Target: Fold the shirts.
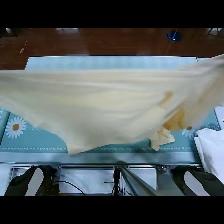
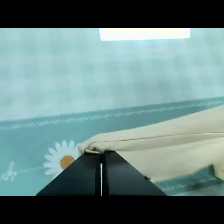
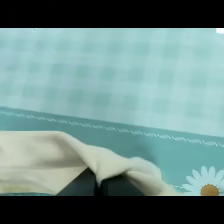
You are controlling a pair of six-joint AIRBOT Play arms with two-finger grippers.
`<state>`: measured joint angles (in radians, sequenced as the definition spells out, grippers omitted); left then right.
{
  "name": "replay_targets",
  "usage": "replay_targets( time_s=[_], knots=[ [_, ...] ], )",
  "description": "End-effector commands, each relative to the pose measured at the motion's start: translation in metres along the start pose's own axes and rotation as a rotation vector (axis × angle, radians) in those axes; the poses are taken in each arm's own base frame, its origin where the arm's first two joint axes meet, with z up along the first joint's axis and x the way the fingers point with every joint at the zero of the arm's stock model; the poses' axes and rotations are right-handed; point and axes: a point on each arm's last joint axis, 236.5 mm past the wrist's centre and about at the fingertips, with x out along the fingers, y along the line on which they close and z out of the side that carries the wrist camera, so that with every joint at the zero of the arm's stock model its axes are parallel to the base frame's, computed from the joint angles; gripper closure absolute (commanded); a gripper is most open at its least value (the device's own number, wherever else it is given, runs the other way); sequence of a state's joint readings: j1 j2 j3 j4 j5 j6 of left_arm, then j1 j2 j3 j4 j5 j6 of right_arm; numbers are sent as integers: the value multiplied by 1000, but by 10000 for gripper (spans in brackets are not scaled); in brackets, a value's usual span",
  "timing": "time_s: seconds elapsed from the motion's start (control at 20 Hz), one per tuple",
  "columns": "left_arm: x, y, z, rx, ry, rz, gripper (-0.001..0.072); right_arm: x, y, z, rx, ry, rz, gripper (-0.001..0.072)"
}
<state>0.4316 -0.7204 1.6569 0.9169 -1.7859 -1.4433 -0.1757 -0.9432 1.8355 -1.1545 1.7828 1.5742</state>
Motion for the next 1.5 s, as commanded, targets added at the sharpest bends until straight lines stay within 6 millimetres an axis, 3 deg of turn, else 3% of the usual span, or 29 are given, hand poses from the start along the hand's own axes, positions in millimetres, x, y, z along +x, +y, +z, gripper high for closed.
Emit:
replay_targets(
  time_s=[0.0,0.25,0.45,0.8,1.1,1.3,1.45],
  knots=[
    [59,43,-3,-128,39,-16,688,85,-49,3,-14,133,-36,688],
    [153,103,2,-131,107,-47,688,214,-77,34,-18,170,104,688],
    [218,133,-2,-133,172,-72,688,274,-98,32,-99,186,138,687],
    [300,154,-17,-90,230,-92,688,316,-133,72,-116,10,43,687],
    [346,172,-32,-20,264,-8,687,355,-152,58,-130,43,34,687],
    [362,188,-20,-1,198,53,687,380,-169,59,-105,17,4,687],
    [379,181,-18,-37,172,27,687,396,-167,48,-64,39,40,687]
  ],
)
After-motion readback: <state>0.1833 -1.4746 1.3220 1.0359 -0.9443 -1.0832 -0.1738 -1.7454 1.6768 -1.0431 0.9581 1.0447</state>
